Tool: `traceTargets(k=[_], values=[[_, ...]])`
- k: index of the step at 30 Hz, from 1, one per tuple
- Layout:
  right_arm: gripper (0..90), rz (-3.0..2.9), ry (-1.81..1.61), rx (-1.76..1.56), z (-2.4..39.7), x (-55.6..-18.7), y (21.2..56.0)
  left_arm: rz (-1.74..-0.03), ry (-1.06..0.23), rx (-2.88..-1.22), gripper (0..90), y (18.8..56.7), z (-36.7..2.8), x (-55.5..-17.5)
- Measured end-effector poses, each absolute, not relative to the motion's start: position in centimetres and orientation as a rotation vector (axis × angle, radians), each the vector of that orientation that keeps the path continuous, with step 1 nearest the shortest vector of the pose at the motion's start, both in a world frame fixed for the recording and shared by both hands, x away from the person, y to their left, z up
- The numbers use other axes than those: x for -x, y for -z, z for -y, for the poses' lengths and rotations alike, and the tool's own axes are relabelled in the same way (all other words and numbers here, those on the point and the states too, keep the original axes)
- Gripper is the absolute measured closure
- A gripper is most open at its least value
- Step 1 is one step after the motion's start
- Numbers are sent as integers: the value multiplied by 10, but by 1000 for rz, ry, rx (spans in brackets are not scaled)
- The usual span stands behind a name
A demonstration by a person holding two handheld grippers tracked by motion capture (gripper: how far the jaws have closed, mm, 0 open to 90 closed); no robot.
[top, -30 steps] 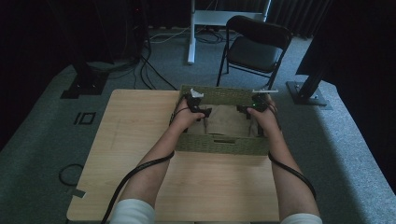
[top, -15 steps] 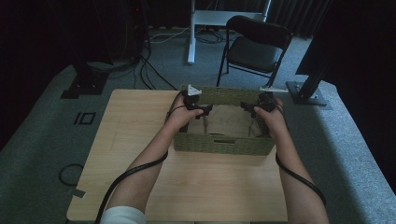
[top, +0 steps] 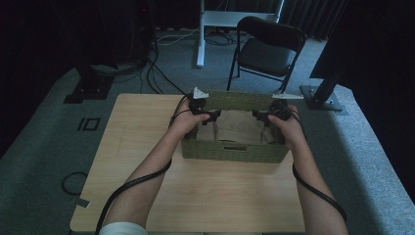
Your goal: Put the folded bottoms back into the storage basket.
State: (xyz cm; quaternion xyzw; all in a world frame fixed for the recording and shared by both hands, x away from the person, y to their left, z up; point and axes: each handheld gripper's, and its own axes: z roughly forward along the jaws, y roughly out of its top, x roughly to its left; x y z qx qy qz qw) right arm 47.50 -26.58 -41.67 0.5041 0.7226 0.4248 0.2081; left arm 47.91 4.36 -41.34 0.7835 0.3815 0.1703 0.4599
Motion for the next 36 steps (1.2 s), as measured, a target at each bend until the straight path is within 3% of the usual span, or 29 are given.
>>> traceTargets(k=[12, 16, 36], values=[[140, -2028, -1220, -1333, 265, -453, 413, -917, -427, -1912, 255, 404, -50, -451], [140, -2035, -1234, -1322, 265, -444, 414, -900, -405, -1869, 194, 403, -53, -440], [140, -2043, -1262, -1207, 266, -397, 414, -833, -353, -1917, 194, 411, -59, -390]])
